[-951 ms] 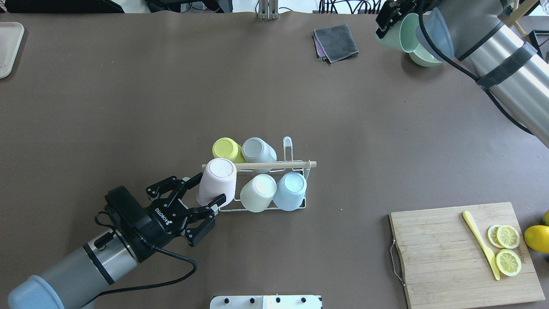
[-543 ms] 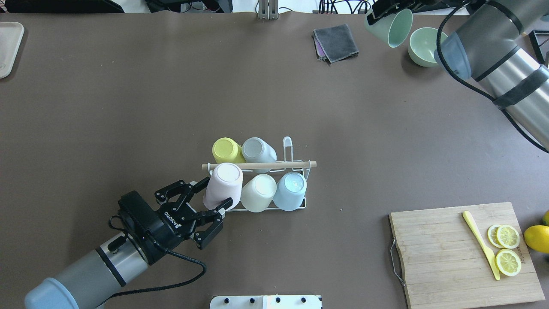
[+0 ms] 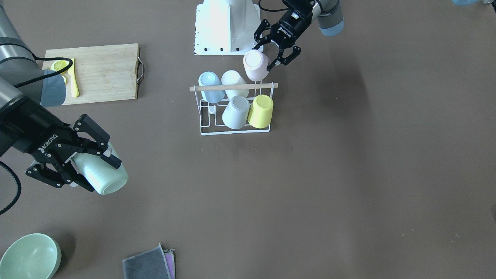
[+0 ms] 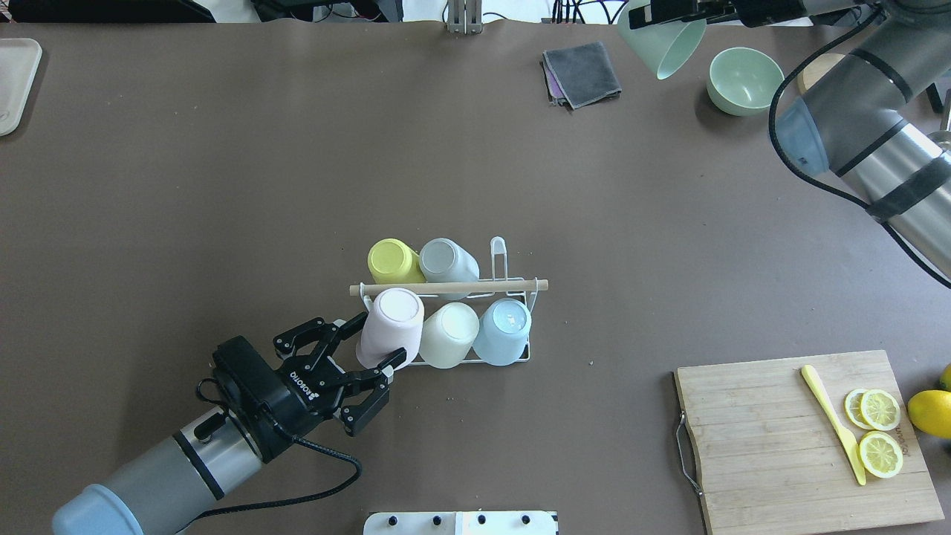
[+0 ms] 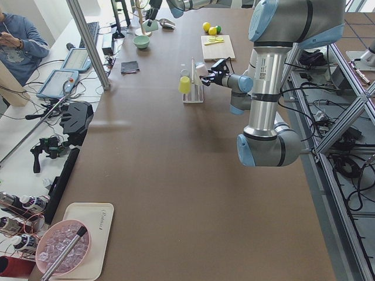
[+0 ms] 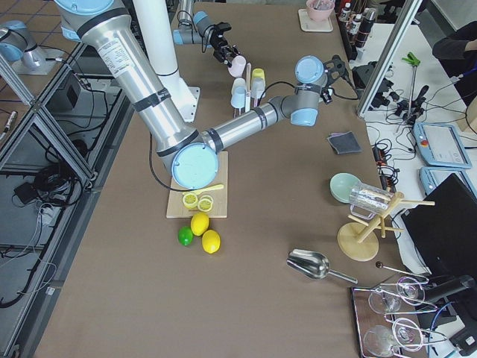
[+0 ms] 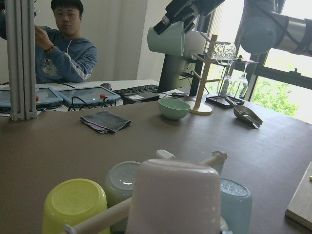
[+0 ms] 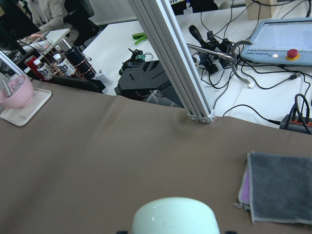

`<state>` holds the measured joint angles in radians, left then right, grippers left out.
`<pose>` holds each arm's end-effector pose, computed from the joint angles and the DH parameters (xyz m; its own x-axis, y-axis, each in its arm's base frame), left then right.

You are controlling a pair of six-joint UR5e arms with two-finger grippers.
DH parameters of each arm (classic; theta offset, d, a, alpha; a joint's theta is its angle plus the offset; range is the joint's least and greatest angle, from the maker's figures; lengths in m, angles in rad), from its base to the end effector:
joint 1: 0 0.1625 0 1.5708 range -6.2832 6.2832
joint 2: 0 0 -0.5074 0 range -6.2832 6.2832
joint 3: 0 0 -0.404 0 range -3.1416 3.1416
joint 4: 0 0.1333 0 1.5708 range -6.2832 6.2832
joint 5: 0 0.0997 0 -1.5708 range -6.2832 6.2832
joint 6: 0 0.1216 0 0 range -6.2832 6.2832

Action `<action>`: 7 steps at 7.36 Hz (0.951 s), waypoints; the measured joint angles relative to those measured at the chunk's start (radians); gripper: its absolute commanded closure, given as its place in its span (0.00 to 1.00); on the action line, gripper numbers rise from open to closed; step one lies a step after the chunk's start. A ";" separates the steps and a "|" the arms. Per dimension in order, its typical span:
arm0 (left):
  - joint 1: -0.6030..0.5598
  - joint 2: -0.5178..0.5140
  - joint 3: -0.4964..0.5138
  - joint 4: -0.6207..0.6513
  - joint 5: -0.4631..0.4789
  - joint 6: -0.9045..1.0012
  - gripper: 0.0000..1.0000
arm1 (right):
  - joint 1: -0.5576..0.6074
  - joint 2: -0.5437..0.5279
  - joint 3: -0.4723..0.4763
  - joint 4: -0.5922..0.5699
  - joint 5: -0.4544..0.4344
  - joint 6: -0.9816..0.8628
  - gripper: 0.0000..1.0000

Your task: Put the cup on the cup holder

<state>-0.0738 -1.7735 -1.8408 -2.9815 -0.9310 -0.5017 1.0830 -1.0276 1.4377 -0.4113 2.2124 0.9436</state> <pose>0.5074 -0.2440 0.3507 0.4011 0.6756 -0.6186 0.5698 0.3447 0.7460 -0.2888 -0.6735 0.3362 0.2512 -0.5298 0.8101 -0.3456 0.7327 0.5863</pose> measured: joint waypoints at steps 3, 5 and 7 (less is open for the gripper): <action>0.014 0.001 0.010 -0.001 0.019 0.000 0.02 | -0.193 -0.030 -0.146 0.465 -0.331 0.040 1.00; 0.018 0.000 0.009 -0.002 0.020 -0.005 0.02 | -0.278 -0.016 -0.196 0.623 -0.487 0.086 1.00; 0.015 0.002 -0.004 -0.003 0.020 -0.003 0.02 | -0.331 0.023 -0.194 0.665 -0.569 0.126 1.00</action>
<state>-0.0587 -1.7715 -1.8452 -2.9842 -0.9108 -0.5052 0.7520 -1.0049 1.2434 0.2535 1.6435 1.0691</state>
